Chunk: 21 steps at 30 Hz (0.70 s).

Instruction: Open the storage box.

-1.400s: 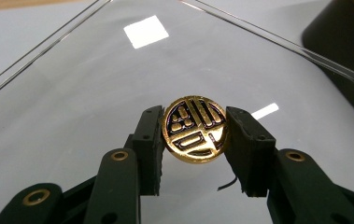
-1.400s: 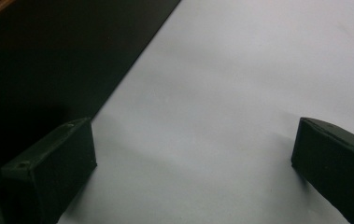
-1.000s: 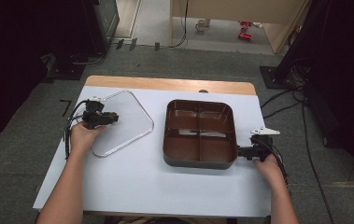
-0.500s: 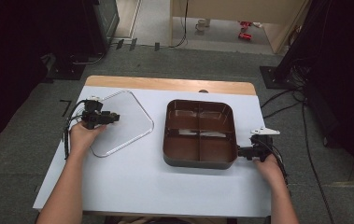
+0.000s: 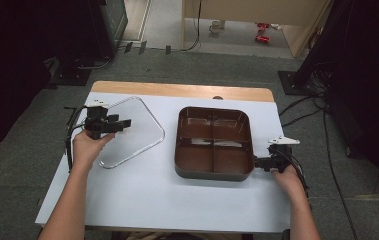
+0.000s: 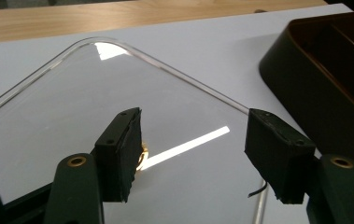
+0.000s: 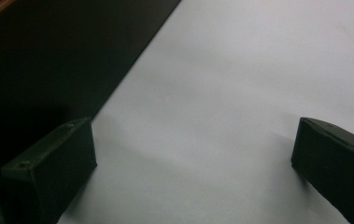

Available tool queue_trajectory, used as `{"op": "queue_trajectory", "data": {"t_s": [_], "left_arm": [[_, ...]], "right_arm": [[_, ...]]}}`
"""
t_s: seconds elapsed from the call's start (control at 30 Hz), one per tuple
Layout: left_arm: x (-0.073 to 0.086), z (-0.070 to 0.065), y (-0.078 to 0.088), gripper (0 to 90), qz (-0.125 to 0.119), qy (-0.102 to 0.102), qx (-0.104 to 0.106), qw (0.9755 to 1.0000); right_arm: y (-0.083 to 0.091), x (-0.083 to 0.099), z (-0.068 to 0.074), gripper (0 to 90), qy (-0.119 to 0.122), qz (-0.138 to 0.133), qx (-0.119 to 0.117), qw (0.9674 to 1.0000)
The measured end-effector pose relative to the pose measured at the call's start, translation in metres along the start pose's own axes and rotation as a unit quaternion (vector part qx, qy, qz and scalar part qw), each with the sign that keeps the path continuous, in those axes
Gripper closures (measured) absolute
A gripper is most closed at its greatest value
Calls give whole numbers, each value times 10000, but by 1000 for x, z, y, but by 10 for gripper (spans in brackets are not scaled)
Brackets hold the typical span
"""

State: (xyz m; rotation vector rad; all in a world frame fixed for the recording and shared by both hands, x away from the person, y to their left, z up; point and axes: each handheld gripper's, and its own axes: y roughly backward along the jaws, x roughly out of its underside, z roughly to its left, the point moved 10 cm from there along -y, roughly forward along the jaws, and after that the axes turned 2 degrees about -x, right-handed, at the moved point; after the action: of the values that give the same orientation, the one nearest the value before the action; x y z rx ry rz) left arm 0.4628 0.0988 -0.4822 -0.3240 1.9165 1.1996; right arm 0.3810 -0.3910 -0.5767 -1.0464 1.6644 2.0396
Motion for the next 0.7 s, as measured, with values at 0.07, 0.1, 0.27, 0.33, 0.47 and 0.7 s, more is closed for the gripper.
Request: {"op": "queue_trajectory", "data": {"t_s": [0.07,0.1,0.27,0.33,0.47,0.7], "left_arm": [[2,-9,0,353,-21,-108,72,9999],[4,-14,-1,348,-13,-161,90,9998],[15,-37,-8,302,151,-589,49,9981],[19,-47,-10,300,190,-648,189,9975],[26,-65,-14,279,205,-716,420,9963],[48,-88,-19,267,416,-822,648,9936]], "right_arm": [[0,0,0,0,-2,-2,-3,10000],[0,0,0,0,-4,-1,-5,10000],[0,0,0,0,-9,1,-13,10000],[0,0,0,0,-9,1,-12,10000],[0,0,0,0,-8,0,-13,10000],[0,0,0,0,-15,2,-13,10000]]}}
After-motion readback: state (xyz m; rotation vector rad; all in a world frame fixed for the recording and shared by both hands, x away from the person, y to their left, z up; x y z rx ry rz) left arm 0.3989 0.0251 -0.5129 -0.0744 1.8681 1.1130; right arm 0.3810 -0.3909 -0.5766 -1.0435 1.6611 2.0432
